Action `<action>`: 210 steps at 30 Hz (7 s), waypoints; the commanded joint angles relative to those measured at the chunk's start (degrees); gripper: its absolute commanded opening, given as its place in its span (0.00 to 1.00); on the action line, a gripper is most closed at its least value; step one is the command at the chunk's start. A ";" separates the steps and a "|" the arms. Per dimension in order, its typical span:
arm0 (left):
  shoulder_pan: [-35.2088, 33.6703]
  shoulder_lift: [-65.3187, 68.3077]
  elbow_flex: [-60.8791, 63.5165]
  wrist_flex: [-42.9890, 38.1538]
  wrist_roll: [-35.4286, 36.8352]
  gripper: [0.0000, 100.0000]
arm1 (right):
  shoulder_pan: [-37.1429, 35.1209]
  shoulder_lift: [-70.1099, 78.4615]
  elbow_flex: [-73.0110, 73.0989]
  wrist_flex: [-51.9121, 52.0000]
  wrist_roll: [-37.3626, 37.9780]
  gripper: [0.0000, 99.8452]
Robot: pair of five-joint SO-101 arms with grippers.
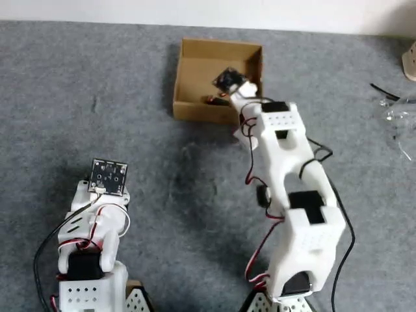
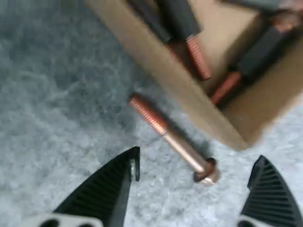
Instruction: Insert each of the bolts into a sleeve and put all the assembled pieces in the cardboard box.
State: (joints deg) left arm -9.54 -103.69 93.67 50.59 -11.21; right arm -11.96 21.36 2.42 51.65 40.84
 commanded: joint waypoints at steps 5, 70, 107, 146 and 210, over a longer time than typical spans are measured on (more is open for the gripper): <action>-0.48 -0.84 -0.22 -1.14 -0.26 0.01 | -0.04 8.40 -7.60 0.40 1.93 0.33; -2.42 -0.84 -0.48 -1.14 -0.26 0.01 | -33.45 -16.84 16.04 5.76 -14.33 0.02; -4.79 -0.84 -0.57 -1.23 -0.18 0.01 | -7.25 -33.45 16.57 28.88 -30.95 0.27; -4.53 -0.84 -0.40 -1.23 -0.18 0.01 | -0.13 -33.36 40.48 6.11 -30.59 0.21; -2.24 -0.84 -1.27 -0.62 -0.18 0.01 | 1.71 -126.81 89.01 4.53 -29.54 0.00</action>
State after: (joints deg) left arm -13.76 -103.78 93.67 50.59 -11.21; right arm -9.67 -104.70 89.27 60.79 12.00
